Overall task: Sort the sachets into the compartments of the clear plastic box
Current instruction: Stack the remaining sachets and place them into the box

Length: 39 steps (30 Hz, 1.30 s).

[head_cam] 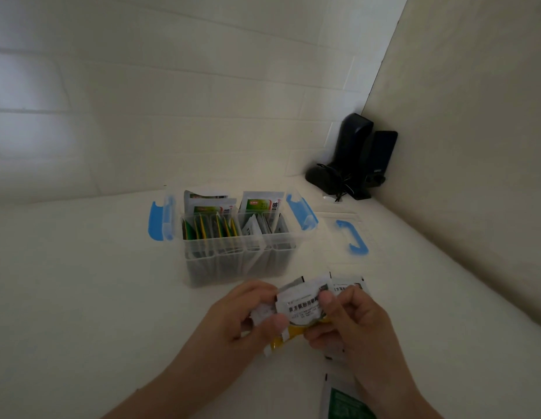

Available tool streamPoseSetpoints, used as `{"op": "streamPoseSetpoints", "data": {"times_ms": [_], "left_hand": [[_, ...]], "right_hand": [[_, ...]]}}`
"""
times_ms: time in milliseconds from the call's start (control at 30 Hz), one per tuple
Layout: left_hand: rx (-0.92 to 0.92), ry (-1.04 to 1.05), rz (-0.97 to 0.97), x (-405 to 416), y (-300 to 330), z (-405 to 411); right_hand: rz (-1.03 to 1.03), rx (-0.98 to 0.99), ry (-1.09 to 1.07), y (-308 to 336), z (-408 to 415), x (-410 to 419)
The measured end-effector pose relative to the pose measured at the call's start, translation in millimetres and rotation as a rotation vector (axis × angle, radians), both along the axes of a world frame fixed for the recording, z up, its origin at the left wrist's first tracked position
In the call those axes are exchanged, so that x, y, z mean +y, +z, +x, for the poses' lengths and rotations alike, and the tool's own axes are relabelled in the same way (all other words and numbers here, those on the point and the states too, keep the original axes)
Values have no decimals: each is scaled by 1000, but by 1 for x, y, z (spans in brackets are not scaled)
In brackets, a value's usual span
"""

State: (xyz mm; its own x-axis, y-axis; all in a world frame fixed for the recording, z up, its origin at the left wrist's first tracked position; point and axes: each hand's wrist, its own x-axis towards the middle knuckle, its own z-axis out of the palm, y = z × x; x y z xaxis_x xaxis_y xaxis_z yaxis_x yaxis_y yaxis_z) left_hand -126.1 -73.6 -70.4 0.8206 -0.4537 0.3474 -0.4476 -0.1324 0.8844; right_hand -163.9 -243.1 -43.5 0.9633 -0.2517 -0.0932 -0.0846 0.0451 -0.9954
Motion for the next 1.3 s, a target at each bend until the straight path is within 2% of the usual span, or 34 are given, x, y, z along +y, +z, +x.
{"op": "streamPoseSetpoints", "data": {"times_ms": [100, 200, 433, 567, 667, 767, 867, 967, 1133, 1233, 1300], "left_hand": [[31, 58, 7, 1, -4, 1], [19, 121, -14, 3, -5, 4], [-51, 50, 20, 5, -1, 0], [-78, -16, 75, 0, -7, -3], [-58, -36, 96, -6, -12, -5], [-73, -6, 149, -7, -19, -3], [-166, 78, 215, -3, -19, 1], [-120, 140, 138, 1, -9, 3], [76, 157, -182, 5, 19, -5], [203, 87, -327, -3, 36, -10], [296, 25, -455, -11, 49, -13]], "right_hand": [[-74, 6, 13, -3, -1, 5], [-342, -34, 45, -9, -2, 6], [-707, -66, 159, -17, -2, 3], [-856, -88, 181, -29, 0, 2], [-898, -183, 197, -36, 5, 2], [-975, -210, 237, -36, 7, 5], [-1084, -276, 184, -40, 8, 5], [-1013, -298, 115, -30, 2, 7], [-471, -226, 295, -2, -5, 5], [-433, -272, 434, -3, -2, 9], [-371, -294, 397, 5, -1, 18]]}}
